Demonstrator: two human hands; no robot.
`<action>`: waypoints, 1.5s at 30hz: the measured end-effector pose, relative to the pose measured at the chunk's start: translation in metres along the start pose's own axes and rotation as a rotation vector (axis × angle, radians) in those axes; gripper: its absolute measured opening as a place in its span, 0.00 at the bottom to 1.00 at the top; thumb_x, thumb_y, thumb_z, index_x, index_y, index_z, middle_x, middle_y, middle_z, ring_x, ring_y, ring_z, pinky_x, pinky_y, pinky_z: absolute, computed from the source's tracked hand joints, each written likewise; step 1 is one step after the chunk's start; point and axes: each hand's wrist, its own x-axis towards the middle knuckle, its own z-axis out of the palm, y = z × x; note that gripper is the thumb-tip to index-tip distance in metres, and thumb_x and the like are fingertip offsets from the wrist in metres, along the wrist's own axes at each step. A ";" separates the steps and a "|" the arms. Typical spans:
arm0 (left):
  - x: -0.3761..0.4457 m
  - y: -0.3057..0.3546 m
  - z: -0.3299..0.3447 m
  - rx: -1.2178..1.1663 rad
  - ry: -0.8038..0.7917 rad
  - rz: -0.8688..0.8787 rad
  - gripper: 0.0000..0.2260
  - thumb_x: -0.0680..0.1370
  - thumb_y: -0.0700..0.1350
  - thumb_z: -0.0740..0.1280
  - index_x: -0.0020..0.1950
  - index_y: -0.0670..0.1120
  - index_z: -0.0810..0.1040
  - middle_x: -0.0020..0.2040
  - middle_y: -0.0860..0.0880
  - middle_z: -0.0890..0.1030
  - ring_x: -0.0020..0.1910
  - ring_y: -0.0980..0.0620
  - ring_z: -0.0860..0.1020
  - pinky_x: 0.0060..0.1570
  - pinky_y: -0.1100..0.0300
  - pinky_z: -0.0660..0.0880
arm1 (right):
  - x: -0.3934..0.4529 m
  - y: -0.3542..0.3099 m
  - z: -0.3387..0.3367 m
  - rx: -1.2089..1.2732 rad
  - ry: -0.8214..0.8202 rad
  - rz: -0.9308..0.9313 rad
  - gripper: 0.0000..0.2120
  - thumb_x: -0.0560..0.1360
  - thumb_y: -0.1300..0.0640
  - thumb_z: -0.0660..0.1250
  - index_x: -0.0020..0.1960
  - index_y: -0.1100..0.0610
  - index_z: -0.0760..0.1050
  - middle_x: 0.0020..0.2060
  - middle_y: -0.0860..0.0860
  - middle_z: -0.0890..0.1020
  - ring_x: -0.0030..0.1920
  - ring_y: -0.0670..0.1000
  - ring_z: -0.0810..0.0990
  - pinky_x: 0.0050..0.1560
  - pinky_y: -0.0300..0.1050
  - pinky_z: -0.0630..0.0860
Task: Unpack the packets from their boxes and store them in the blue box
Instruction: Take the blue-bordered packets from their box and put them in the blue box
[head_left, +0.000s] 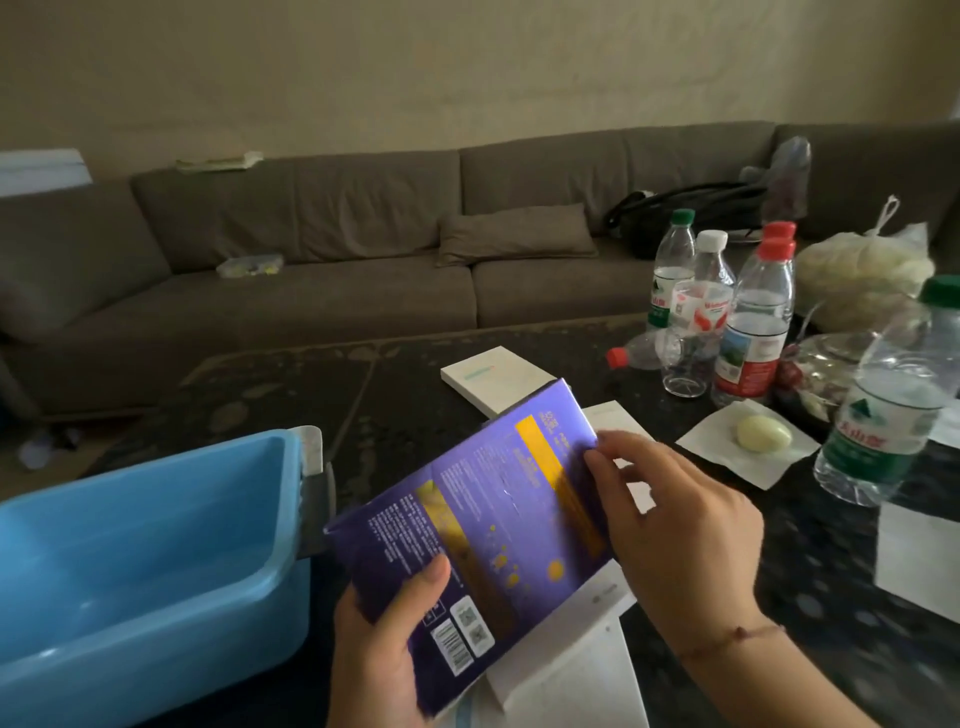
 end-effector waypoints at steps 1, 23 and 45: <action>0.000 -0.002 -0.001 0.003 0.003 0.014 0.13 0.59 0.35 0.71 0.42 0.42 0.86 0.39 0.38 0.85 0.36 0.41 0.84 0.39 0.49 0.82 | -0.001 0.000 0.002 -0.023 -0.015 0.008 0.06 0.75 0.50 0.66 0.42 0.49 0.82 0.39 0.41 0.85 0.34 0.48 0.84 0.28 0.44 0.76; 0.006 0.018 -0.005 0.008 -0.023 -0.197 0.25 0.56 0.44 0.77 0.53 0.43 0.83 0.42 0.38 0.86 0.34 0.40 0.84 0.48 0.42 0.78 | 0.022 0.007 -0.017 0.427 -0.636 0.613 0.15 0.84 0.58 0.54 0.41 0.52 0.73 0.38 0.48 0.80 0.31 0.43 0.78 0.24 0.33 0.70; 0.013 0.020 -0.005 -0.160 -0.108 -0.246 0.12 0.68 0.48 0.66 0.33 0.46 0.87 0.37 0.44 0.86 0.31 0.46 0.85 0.28 0.51 0.81 | 0.026 0.000 -0.033 1.001 -0.145 0.830 0.11 0.83 0.64 0.56 0.47 0.56 0.75 0.37 0.55 0.83 0.29 0.54 0.81 0.26 0.45 0.74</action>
